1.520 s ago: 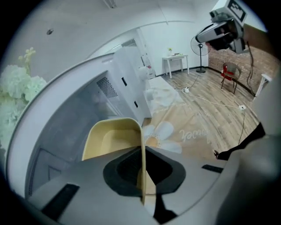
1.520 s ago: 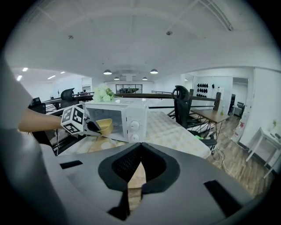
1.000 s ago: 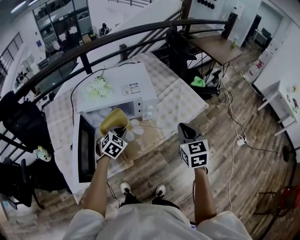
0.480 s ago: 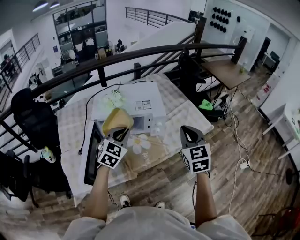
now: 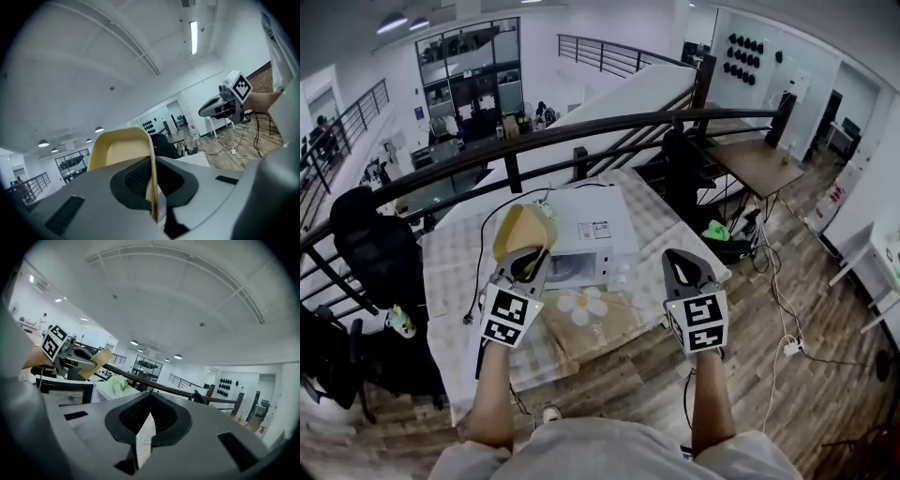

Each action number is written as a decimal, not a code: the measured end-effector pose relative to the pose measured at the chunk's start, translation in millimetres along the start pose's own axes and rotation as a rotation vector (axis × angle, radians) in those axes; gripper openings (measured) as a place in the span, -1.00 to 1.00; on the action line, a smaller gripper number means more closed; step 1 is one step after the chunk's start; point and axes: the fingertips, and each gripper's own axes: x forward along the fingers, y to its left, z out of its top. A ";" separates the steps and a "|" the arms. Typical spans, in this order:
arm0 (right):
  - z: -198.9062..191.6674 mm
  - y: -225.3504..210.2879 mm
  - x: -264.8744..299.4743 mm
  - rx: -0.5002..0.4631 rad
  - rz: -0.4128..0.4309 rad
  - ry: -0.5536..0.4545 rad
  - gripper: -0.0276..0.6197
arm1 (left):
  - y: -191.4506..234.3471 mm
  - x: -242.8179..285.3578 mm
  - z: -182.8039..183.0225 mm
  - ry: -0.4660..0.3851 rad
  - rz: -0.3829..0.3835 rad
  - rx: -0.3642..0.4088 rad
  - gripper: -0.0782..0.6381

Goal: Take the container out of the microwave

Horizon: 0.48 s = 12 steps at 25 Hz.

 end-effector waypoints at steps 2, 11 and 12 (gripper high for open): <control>8.4 0.0 -0.5 -0.005 -0.005 -0.013 -0.87 | 8.5 -8.5 10.4 -0.021 0.020 0.010 -0.70; 33.6 13.3 -2.3 -0.024 0.013 -0.067 -0.87 | 31.5 -41.0 39.3 -0.091 0.093 0.044 -0.70; 35.0 15.2 -2.5 -0.023 0.021 -0.069 -0.87 | 32.6 -42.9 41.1 -0.096 0.097 0.047 -0.70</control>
